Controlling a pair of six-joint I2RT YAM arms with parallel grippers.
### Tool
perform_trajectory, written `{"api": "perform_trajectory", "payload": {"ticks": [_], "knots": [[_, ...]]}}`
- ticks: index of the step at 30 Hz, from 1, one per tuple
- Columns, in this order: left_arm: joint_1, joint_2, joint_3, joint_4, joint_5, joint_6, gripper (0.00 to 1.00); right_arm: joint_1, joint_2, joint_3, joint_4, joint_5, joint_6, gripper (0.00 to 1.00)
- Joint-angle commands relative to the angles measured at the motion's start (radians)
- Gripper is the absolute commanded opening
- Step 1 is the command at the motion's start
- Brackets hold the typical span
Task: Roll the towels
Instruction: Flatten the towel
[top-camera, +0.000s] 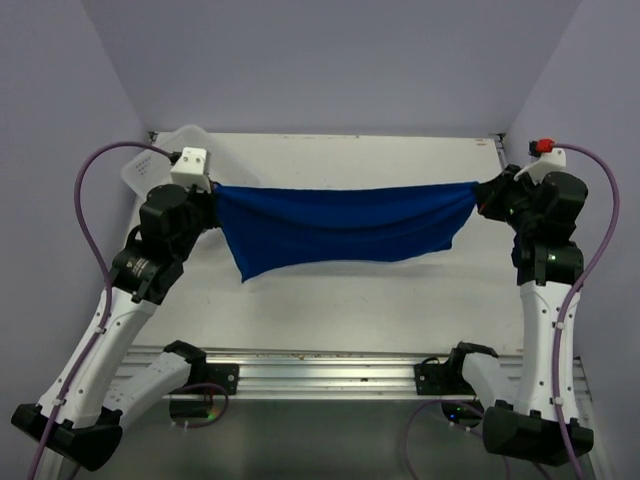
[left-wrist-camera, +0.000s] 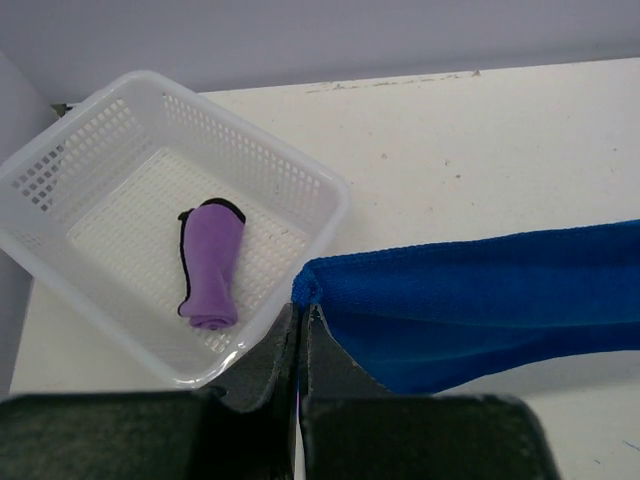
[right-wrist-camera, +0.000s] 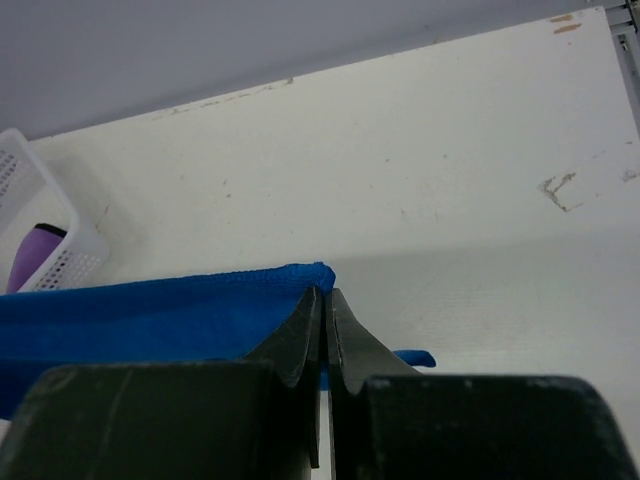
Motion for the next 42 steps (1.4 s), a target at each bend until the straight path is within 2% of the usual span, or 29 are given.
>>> {"api": "perform_trajectory", "payload": {"ticks": [1,10,15,22,30,31,35,42], "knots": [[0.012,-0.056,0.027,0.066,-0.029,0.027,0.00,-0.003,-0.027,0.068,-0.110,-0.015,-0.044,0.00],[0.012,-0.132,0.019,0.034,0.008,-0.022,0.00,-0.005,-0.088,0.145,-0.367,0.038,-0.049,0.00],[0.012,-0.165,-0.059,0.040,0.017,-0.050,0.00,-0.003,-0.111,0.060,-0.362,0.036,-0.026,0.00],[0.012,-0.131,-0.145,0.098,0.006,-0.076,0.00,-0.005,-0.119,-0.161,-0.122,0.001,0.045,0.00],[0.013,-0.007,-0.197,0.241,-0.014,-0.088,0.00,-0.003,-0.061,-0.420,0.341,-0.025,0.154,0.03],[0.013,0.030,-0.199,0.253,-0.018,-0.088,0.00,-0.003,-0.030,-0.435,0.425,-0.034,0.163,0.03],[0.026,0.113,-0.206,0.336,-0.020,-0.098,0.00,-0.003,0.057,-0.478,0.585,-0.054,0.152,0.04],[0.105,0.217,-0.225,0.444,0.028,-0.133,0.00,-0.002,0.189,-0.462,0.704,-0.068,0.097,0.05]]}}
